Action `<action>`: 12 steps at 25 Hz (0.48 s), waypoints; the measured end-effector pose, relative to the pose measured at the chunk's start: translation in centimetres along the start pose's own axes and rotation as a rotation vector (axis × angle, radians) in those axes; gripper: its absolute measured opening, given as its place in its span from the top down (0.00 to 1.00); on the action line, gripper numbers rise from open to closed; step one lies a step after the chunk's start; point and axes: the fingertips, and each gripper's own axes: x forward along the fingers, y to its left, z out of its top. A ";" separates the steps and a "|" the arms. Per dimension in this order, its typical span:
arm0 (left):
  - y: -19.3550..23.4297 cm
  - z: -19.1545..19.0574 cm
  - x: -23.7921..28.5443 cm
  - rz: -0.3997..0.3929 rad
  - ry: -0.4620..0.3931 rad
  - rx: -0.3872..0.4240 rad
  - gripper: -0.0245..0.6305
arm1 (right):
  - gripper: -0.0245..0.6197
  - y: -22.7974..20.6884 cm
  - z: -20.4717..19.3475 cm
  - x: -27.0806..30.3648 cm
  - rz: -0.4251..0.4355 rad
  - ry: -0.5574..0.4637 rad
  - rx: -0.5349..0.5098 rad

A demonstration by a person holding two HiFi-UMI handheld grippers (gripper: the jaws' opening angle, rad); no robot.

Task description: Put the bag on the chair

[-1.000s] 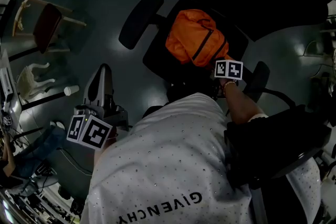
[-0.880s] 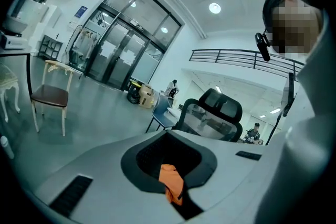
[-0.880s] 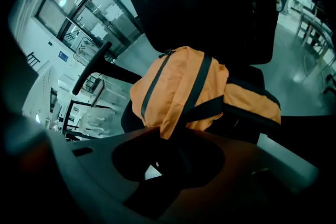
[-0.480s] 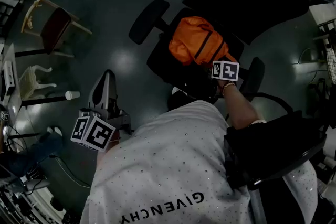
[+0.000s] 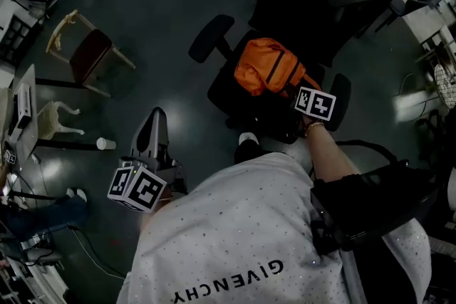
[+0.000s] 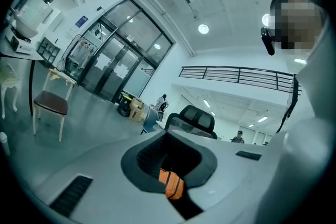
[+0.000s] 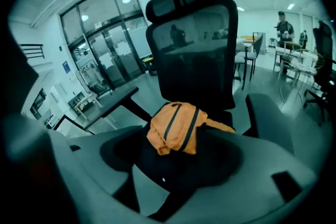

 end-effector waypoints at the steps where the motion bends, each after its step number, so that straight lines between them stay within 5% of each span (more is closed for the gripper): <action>1: -0.3 0.0 -0.8 -0.008 -0.005 0.001 0.96 | 0.55 0.6 0.6 -1.2 0.021 -0.043 -0.012; 2: -0.5 -0.1 -1.5 -0.016 -0.008 0.003 0.96 | 0.66 1.3 1.2 -2.4 0.048 -0.084 -0.018; 8: -1.8 0.2 -4.5 -0.074 -0.030 0.032 0.96 | 0.75 6.0 3.9 -9.2 0.205 -0.288 0.014; 12: -3.3 1.0 -5.1 -0.113 -0.041 0.047 0.96 | 0.95 8.4 5.3 -13.4 0.248 -0.368 -0.008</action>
